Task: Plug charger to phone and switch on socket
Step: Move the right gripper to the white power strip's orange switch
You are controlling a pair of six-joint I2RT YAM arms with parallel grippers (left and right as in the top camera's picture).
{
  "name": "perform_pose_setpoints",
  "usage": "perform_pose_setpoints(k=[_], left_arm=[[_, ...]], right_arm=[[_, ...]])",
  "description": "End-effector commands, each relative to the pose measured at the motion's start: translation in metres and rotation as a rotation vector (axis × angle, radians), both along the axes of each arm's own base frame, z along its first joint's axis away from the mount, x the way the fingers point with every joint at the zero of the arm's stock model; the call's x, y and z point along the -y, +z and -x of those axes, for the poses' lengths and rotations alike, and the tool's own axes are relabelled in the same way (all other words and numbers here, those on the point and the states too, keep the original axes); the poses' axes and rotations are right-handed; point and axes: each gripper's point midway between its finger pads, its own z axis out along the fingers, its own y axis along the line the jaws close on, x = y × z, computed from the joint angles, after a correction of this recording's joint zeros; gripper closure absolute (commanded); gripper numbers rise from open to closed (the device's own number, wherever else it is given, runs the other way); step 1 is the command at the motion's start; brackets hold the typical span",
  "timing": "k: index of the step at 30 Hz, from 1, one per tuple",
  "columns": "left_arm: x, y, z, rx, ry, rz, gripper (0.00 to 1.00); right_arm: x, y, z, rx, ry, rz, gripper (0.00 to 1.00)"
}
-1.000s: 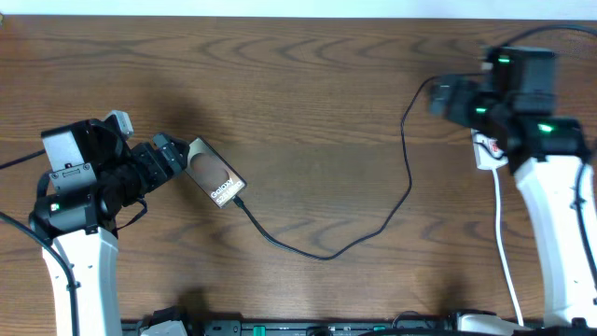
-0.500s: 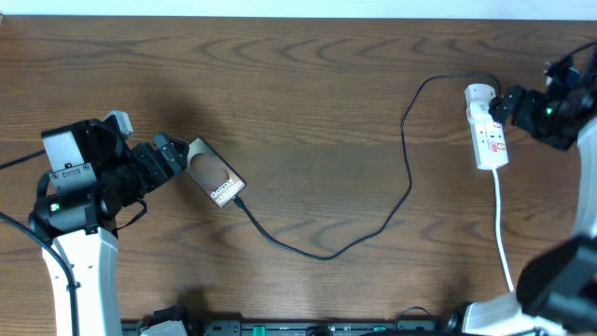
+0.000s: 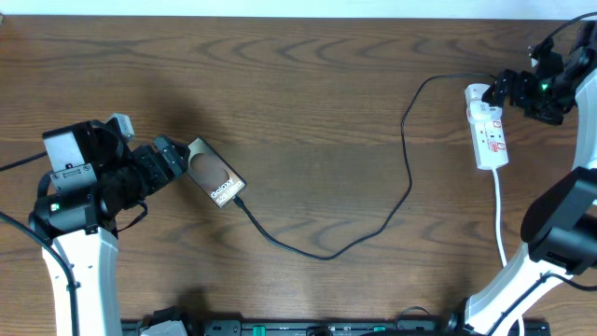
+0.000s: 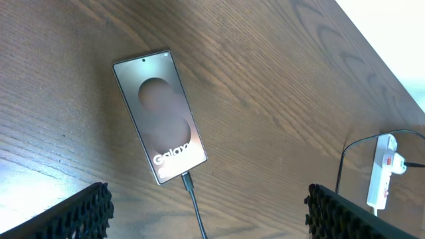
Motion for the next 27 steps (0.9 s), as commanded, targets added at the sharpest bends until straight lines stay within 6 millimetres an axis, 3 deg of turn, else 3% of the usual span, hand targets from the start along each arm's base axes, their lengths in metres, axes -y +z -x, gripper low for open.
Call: perform_pose_setpoints(k=[1, 7, 14, 27], left_arm=[[-0.003, -0.001, 0.001, 0.002, -0.006, -0.023, 0.09], [-0.003, -0.001, 0.001, 0.001, -0.006, -0.023, 0.09], [-0.003, -0.001, 0.001, 0.000, -0.006, -0.022, 0.09], [-0.002, -0.002, 0.004, -0.012, -0.006, -0.019, 0.09]], right_arm=[[0.007, -0.017, -0.004, -0.023, 0.009, -0.010, 0.01], [0.016, -0.047, 0.000, -0.078, 0.022, -0.031, 0.01], [0.018, -0.062, -0.003, -0.088, 0.024, -0.044, 0.01], [0.000, -0.094, -0.011, -0.100, 0.063, -0.154, 0.01]])
